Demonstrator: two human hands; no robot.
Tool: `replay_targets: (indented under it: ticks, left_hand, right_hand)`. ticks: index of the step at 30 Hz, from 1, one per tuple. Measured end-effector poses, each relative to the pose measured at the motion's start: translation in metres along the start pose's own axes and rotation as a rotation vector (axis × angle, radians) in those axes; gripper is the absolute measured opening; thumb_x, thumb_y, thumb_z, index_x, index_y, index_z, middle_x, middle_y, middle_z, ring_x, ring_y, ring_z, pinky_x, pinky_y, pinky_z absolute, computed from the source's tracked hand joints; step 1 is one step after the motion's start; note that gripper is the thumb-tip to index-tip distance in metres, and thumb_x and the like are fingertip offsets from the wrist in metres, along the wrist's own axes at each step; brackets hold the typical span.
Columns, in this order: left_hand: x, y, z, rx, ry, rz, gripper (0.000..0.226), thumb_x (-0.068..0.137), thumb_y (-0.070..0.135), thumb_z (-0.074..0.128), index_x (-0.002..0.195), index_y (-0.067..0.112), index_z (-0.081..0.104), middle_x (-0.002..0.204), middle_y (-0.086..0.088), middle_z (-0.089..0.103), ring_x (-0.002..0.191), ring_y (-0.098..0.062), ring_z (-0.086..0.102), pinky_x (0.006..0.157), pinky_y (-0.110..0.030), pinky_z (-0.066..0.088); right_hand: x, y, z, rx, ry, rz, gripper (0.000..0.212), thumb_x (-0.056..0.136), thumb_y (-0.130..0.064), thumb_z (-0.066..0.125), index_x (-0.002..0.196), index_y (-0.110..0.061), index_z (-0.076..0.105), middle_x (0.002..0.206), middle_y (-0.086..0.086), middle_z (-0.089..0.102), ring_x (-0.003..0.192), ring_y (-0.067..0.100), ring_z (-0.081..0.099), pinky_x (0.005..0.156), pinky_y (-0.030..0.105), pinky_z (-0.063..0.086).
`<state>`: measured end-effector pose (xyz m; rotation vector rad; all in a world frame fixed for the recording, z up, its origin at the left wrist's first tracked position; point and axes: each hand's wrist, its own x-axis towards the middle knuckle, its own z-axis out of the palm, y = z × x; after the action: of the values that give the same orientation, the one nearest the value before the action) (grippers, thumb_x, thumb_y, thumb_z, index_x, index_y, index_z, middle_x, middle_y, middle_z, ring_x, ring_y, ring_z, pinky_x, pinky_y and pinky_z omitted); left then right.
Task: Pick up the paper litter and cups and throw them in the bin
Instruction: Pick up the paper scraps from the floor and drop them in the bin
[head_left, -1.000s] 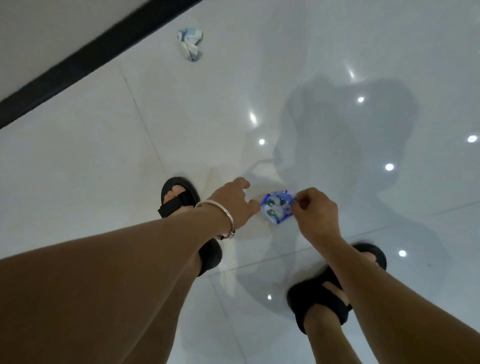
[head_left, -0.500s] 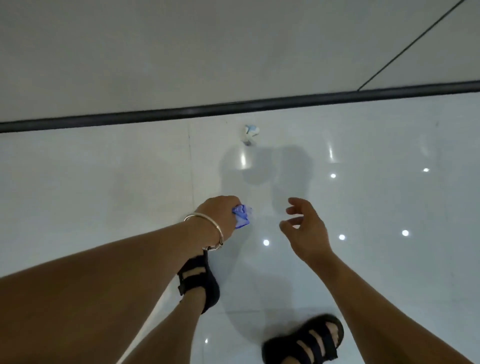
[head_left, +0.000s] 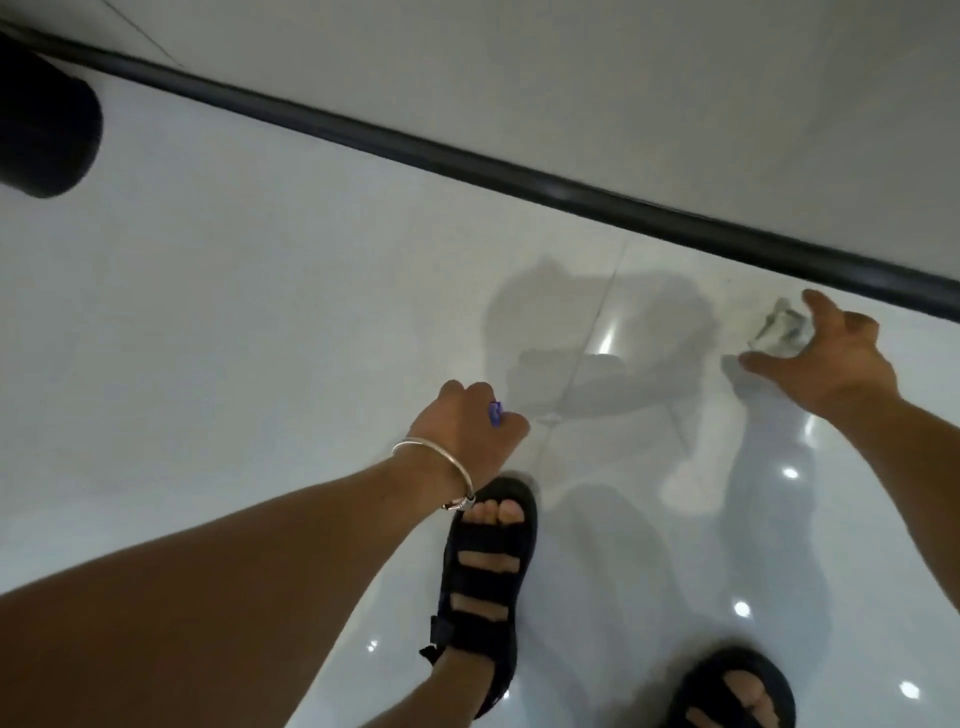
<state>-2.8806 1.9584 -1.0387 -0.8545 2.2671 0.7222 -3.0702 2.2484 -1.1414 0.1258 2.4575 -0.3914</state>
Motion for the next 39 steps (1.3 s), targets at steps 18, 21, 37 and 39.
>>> replay_targets:
  ticks: [18,21,37,39]
  left_hand:
    - [-0.163,-0.015,-0.123,-0.208,-0.003,-0.179,0.014,0.087,0.029,0.052,0.077,0.02,0.058,0.076,0.004,0.057,0.067,-0.011,0.051,0.053,-0.021,0.034]
    - [-0.201,-0.013,-0.171,-0.328,0.075,-0.175,0.017,0.085,0.032,0.054,0.078,0.019,0.062,0.081,0.001,0.06,0.073,-0.017,0.057,0.064,-0.026,0.043]
    - [-0.35,-0.149,-0.475,-0.558,0.361,-0.273,0.023,0.09,0.03,0.052,0.094,0.01,0.063,0.092,-0.009,0.063,0.088,-0.027,0.06,0.074,-0.031,0.047]
    - [-0.367,-0.167,-0.499,-0.576,0.38,-0.299,0.024,0.09,0.031,0.052,0.096,0.011,0.063,0.092,-0.009,0.063,0.087,-0.026,0.059,0.074,-0.031,0.048]
  right_hand:
    - [-0.251,-0.162,-0.063,0.013,-0.359,-0.252,0.057,0.076,-0.027,0.073,0.128,-0.021,0.051,0.117,0.004,0.052,0.092,0.02,0.06,0.079,0.03,0.055]
    - [-0.282,-0.22,-0.121,-0.043,-0.318,-0.383,0.056,0.077,-0.027,0.072,0.128,-0.023,0.05,0.115,0.0,0.049,0.089,0.015,0.058,0.076,0.027,0.053]
    - [-0.512,-0.552,-0.229,-0.36,-0.286,-0.855,0.055,0.08,-0.028,0.066,0.132,-0.024,0.047,0.124,-0.002,0.044,0.087,0.015,0.051,0.075,0.024,0.046]
    - [-0.534,-0.584,-0.236,-0.376,-0.286,-0.889,0.056,0.08,-0.029,0.067,0.132,-0.025,0.047,0.123,-0.002,0.044,0.087,0.014,0.05,0.074,0.023,0.045]
